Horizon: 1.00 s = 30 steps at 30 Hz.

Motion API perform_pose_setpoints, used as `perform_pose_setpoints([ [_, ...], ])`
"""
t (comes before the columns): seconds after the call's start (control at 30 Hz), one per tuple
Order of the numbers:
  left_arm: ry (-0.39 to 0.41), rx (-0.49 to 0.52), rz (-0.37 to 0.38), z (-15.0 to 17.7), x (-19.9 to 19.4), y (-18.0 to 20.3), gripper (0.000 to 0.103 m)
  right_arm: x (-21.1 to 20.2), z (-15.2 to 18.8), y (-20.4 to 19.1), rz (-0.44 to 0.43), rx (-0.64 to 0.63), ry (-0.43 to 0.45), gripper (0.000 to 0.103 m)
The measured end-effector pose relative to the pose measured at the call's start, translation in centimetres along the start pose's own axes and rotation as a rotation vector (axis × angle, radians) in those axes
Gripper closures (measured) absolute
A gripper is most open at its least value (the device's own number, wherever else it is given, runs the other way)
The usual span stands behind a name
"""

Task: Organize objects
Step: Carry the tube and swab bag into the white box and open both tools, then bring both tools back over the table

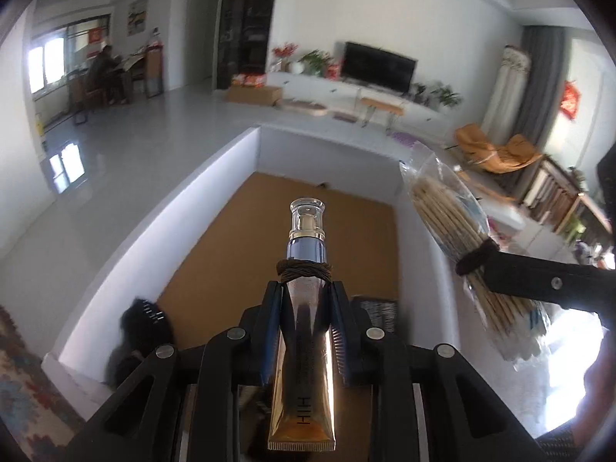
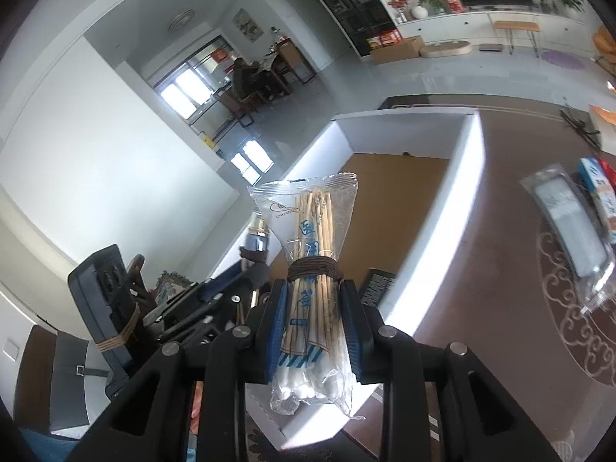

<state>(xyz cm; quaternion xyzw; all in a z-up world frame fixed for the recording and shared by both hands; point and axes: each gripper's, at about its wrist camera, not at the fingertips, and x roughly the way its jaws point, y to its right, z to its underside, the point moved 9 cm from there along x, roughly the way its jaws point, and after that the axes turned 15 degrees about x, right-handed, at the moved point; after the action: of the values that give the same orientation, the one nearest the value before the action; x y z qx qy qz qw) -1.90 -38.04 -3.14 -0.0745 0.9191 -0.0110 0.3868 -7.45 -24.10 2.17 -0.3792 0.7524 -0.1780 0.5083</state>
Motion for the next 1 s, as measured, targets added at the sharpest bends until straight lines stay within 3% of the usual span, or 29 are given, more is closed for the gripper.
perform_pose_setpoints([
  [0.03, -0.025, -0.019, -0.032, 0.5, 0.5, -1.1, 0.076, 1.8, 0.2, -0.5, 0.01, -0.013, -0.027, 0.071],
  [0.07, -0.044, -0.047, -0.055, 0.9, 0.7, -2.1, 0.068, 3.2, 0.4, -0.4, 0.019, -0.005, -0.055, 0.068],
  [0.1, -0.047, -0.067, -0.064, 1.2, 0.7, -2.5, 0.051, 4.1, 0.6, -0.1, 0.024, 0.014, -0.072, 0.059],
  [0.13, -0.038, -0.083, -0.072, 1.4, 0.6, -2.8, 0.041, 4.4, 0.7, 0.5, 0.021, 0.041, -0.071, 0.057],
  [0.17, -0.015, -0.089, -0.081, 1.3, 0.2, -2.7, 0.023, 4.1, 0.8, 1.2, 0.019, 0.058, -0.056, 0.054],
  [0.2, 0.007, -0.083, -0.088, 1.0, -0.1, -2.3, 0.018, 3.5, 0.9, 2.0, 0.022, 0.062, -0.036, 0.049],
  [0.27, 0.042, -0.045, -0.087, -0.1, -0.6, -0.4, 0.018, 1.6, 1.0, 4.8, 0.089, 0.044, 0.024, 0.028],
  [0.33, 0.079, 0.007, -0.046, -1.6, -1.2, 2.7, 0.018, -1.0, 0.8, 9.3, 0.189, 0.031, 0.107, 0.023],
  [0.43, 0.134, 0.089, 0.079, -3.9, -2.7, 9.4, 0.018, -5.9, 1.9, 17.9, 0.394, 0.068, 0.23, 0.022],
  [0.53, 0.157, 0.187, 0.242, -5.1, -3.8, 17.2, 0.015, -11.2, 4.6, 27.7, 0.615, 0.183, 0.299, 0.022],
  [0.63, 0.131, 0.291, 0.407, -4.3, -3.7, 25.6, 0.005, -16.2, 7.2, 35.4, 0.796, 0.278, 0.343, 0.022],
  [0.7, 0.064, 0.368, 0.491, -2.3, -2.2, 30.9, 0.003, -18.7, 7.8, 38.5, 0.855, 0.332, 0.363, 0.022],
  [0.77, -0.004, 0.417, 0.503, -0.1, 0.8, 34.5, 0.003, -20.1, 8.5, 40.6, 0.877, 0.396, 0.373, 0.022],
  [0.9, -0.107, 0.442, 0.414, 2.8, 7.4, 37.7, 0.004, -20.8, 7.6, 42.7, 0.919, 0.42, 0.383, 0.021],
  [1.0, -0.1, 0.431, 0.353, 3.1, 10.0, 37.8, 0.004, -20.2, 6.6, 43.3, 0.925, 0.413, 0.388, 0.008],
])
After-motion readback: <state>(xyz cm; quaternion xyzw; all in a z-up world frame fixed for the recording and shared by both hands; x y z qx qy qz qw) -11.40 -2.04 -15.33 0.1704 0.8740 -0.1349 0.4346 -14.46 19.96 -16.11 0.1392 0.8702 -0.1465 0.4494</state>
